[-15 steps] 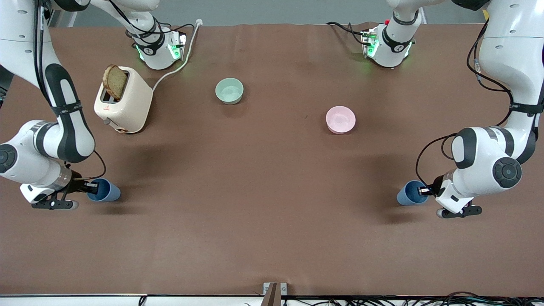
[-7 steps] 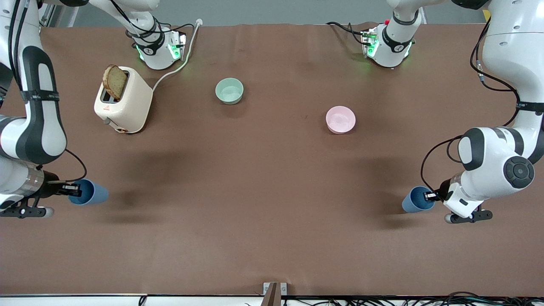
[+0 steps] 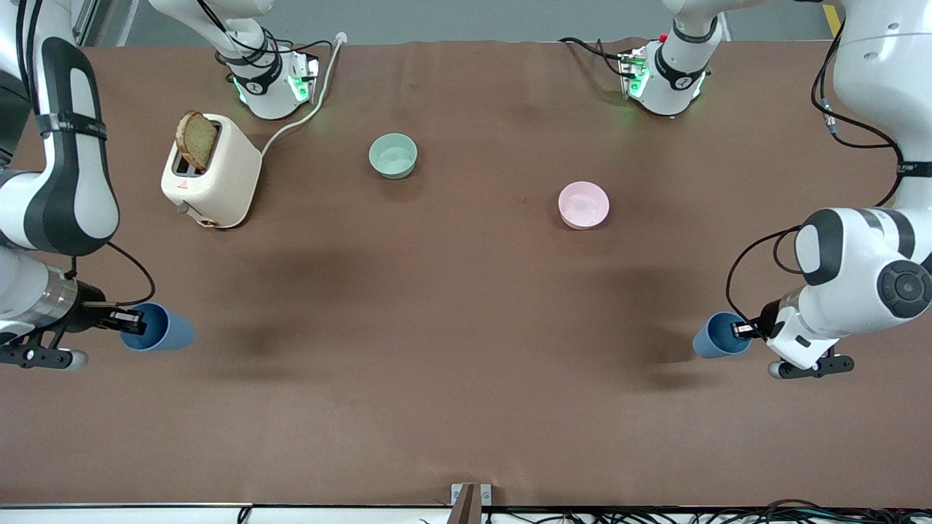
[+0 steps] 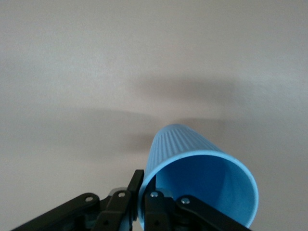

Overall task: Stack blue cups with both arms
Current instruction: 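Carry the right cup toward the middle while the left gripper brings its cup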

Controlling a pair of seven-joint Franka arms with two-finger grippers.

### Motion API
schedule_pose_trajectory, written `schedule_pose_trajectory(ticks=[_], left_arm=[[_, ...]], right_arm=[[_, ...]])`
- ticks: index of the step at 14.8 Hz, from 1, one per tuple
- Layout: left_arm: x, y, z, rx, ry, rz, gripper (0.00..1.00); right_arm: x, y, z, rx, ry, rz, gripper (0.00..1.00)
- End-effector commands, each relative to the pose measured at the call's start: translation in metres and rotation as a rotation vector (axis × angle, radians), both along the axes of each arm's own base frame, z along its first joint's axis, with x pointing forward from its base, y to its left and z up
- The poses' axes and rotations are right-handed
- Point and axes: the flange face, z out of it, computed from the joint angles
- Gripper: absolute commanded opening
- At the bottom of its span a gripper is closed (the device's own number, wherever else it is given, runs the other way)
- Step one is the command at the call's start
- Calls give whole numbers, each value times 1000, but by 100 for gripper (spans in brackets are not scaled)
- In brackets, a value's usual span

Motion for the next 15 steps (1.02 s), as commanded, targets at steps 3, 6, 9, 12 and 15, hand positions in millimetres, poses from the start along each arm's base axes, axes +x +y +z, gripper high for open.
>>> schedule_pose_trajectory(ticks=[3, 6, 9, 12, 15], left_arm=[[-33, -132, 42, -43, 78, 48, 0], [-65, -247, 43, -62, 97, 123, 0], [-103, -365, 30, -72, 98, 154, 0], [-139, -444, -4, -98, 71, 194, 0], [-157, -475, -36, -89, 37, 202, 0]], right_arm=[[-23, 47, 54, 46, 8, -85, 1], [-42, 74, 80, 57, 47, -57, 1], [-54, 122, 94, 73, 71, -109, 1], [-55, 153, 93, 89, 59, -136, 1], [-55, 191, 93, 94, 12, -79, 1]])
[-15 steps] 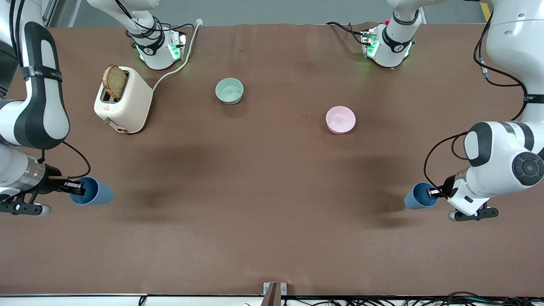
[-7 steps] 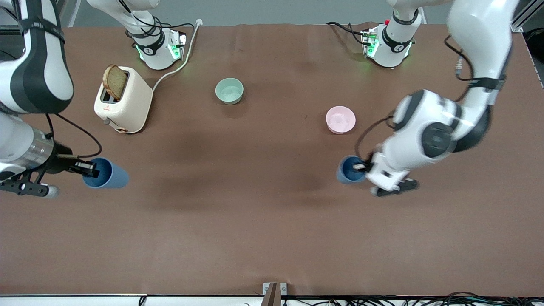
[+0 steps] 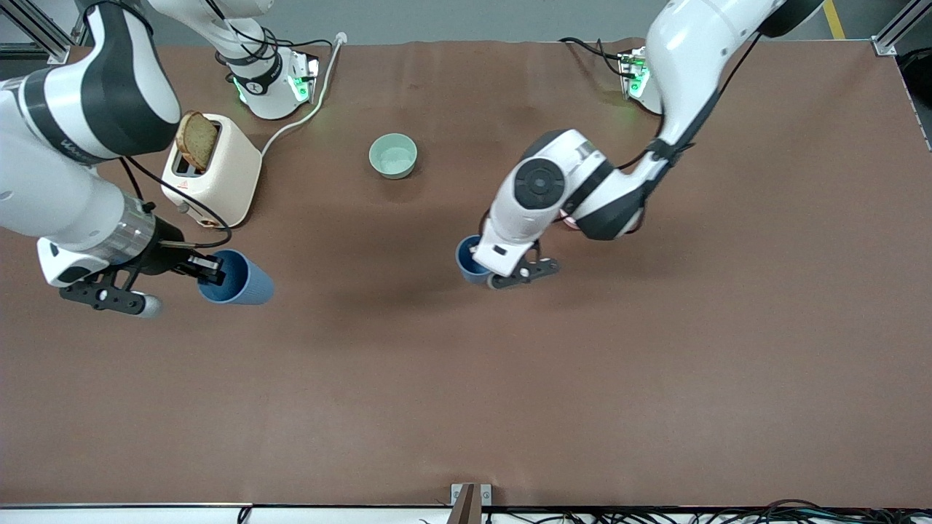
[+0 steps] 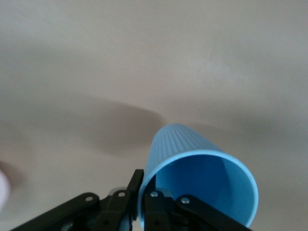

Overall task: Stack blue cups with both arms
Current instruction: 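Carry the right cup toward the middle while the left gripper brings its cup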

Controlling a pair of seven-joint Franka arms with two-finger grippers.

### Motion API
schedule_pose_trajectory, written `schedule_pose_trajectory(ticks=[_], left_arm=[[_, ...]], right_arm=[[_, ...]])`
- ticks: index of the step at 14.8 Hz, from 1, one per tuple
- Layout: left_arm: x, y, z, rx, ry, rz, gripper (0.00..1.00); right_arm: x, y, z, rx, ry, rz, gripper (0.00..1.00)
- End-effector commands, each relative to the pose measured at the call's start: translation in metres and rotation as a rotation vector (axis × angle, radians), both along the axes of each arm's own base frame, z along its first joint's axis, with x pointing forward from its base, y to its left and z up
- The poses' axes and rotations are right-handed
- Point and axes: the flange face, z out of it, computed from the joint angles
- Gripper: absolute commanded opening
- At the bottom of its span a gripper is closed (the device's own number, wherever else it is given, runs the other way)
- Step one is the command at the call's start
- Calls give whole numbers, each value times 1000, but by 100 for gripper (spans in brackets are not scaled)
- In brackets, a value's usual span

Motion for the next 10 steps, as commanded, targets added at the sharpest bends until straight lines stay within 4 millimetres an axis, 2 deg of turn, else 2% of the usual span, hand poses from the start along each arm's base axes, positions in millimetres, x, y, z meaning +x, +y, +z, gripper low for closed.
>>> schedule_pose_trajectory(ticks=[1, 2, 3, 4, 5, 6, 8, 9, 10], left_arm=[[5, -8, -21, 15, -13, 9, 1], [3, -10, -33, 19, 5, 12, 4], [-1, -13, -40, 22, 14, 11, 11], [-1, -13, -40, 24, 13, 10, 24], [1, -11, -37, 22, 9, 15, 67], [1, -11, -32, 23, 0, 12, 100], [16, -4, 5, 6, -36, 40, 100], [24, 6, 26, 26, -38, 53, 100], [36, 25, 58, 52, -44, 76, 100]], right_arm=[[-5, 28, -2, 0, -25, 21, 1], [-5, 33, -4, -2, -20, 6, 1], [-5, 39, -10, 2, -13, -19, 1], [-4, 46, -11, 9, -23, -39, 1], [-4, 56, -10, 14, -41, -40, 1], [-4, 64, -11, 17, -45, -45, 1], [-8, 80, -14, 23, -34, -76, 1], [-13, 95, -14, 31, -30, -76, 1], [-21, 115, -14, 39, -24, -74, 1]])
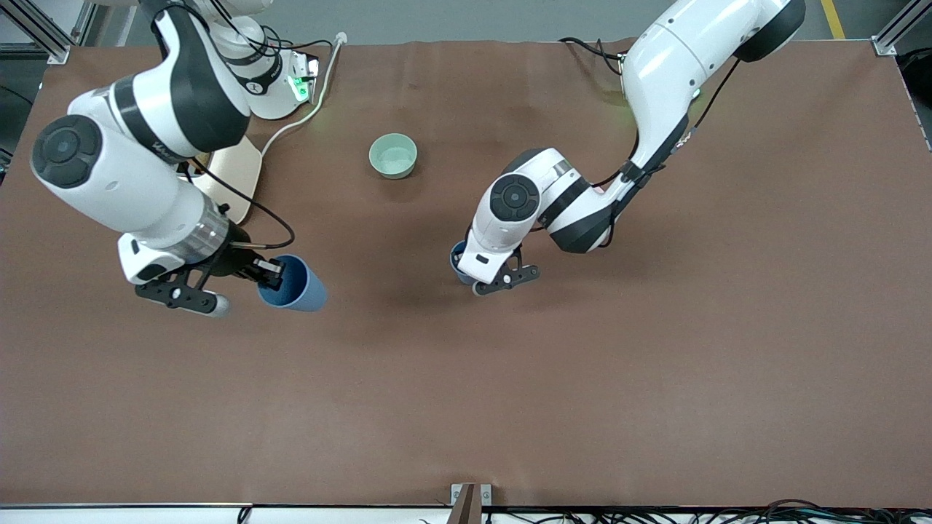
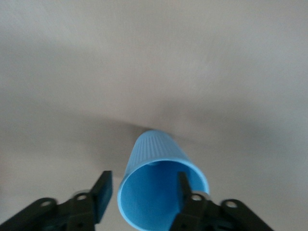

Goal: Stack blue cups with both arms

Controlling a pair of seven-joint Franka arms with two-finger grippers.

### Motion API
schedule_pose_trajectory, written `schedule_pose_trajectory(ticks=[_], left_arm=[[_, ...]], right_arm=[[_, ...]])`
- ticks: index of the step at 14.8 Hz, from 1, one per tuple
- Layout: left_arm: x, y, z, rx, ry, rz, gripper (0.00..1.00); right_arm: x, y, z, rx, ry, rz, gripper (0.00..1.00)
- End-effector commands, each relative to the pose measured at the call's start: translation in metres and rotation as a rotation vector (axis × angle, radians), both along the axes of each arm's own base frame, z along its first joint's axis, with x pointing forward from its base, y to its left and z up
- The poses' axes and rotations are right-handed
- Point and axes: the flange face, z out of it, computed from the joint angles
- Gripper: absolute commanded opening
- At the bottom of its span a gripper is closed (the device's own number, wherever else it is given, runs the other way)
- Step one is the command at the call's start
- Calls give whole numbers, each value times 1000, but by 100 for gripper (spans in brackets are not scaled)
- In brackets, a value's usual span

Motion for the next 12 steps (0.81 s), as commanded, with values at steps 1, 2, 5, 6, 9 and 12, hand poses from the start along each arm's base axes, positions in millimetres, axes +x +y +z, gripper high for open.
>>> schedule_pose_trajectory(ticks=[1, 2, 5, 6, 9, 12], left_arm=[[30, 49, 92, 82, -29, 65, 100], [38, 69, 121, 108, -31, 88, 100], [63, 155, 195, 154, -62, 31, 100], [69, 190, 221, 162, -87, -26, 100], [68, 281, 276, 222, -87, -105, 100], [48, 340, 333, 266, -118, -187, 100]], right_arm=[[-21, 52, 2, 24, 4, -23, 1], [-29, 76, -3, 40, 11, -26, 1], [-58, 143, -18, 70, 45, -7, 1], [-67, 163, -25, 76, 49, 8, 1], [-79, 211, -67, 58, 33, -1, 1], [-88, 232, -110, -31, 36, -25, 1]])
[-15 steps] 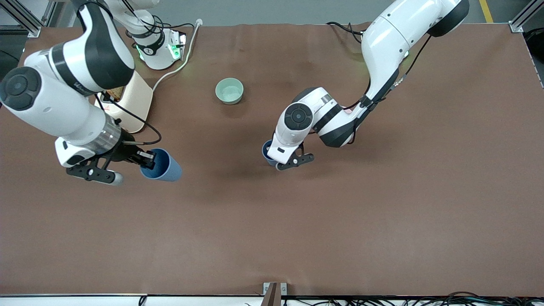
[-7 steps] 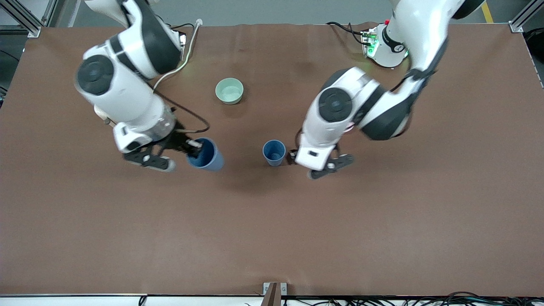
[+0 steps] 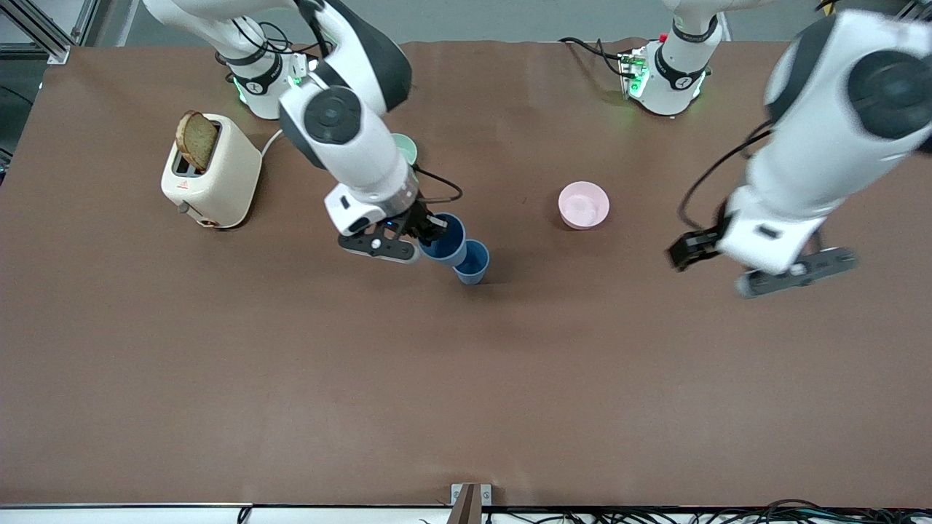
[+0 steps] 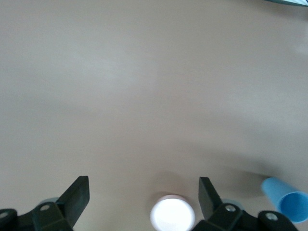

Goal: Stack blue cups with both arms

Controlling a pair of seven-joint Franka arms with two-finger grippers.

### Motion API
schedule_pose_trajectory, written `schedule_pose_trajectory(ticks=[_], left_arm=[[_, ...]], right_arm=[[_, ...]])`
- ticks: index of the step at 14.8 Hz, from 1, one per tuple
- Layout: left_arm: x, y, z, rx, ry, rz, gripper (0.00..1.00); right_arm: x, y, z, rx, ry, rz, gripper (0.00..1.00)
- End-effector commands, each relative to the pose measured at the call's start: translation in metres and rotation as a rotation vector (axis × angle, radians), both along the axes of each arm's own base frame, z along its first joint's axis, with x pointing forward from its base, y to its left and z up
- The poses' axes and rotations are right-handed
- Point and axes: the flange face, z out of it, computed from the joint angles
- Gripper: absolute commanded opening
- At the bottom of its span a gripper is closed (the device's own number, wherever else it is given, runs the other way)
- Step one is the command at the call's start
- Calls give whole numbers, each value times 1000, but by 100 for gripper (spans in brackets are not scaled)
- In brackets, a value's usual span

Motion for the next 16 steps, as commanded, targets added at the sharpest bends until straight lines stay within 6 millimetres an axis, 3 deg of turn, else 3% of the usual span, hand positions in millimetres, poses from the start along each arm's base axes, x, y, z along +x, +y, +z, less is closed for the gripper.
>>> schedule_pose_trajectory(ticks=[1, 2, 5, 9, 10, 14, 16], left_arm=[[-33, 33, 49, 60, -14, -102, 100], [-42, 44, 62, 75, -15, -120, 100], [-60, 47, 85, 57, -27, -152, 100], [-68, 67, 91, -4, -10, -141, 100], [-70, 60, 84, -3, 4, -154, 100], [-87, 78, 81, -6, 27, -219, 100], [-98, 77, 74, -15, 46, -229, 100]], right_arm=[[-4, 15, -27, -41, -3, -4, 1], [-6, 19, -33, -36, -1, 2, 1], [-6, 26, -43, -18, -10, 8, 1], [-12, 33, -56, -28, 8, 23, 1], [-13, 33, -57, -31, 13, 26, 1], [-22, 41, -60, -36, 19, 41, 1], [-18, 39, -59, -31, 13, 37, 1]])
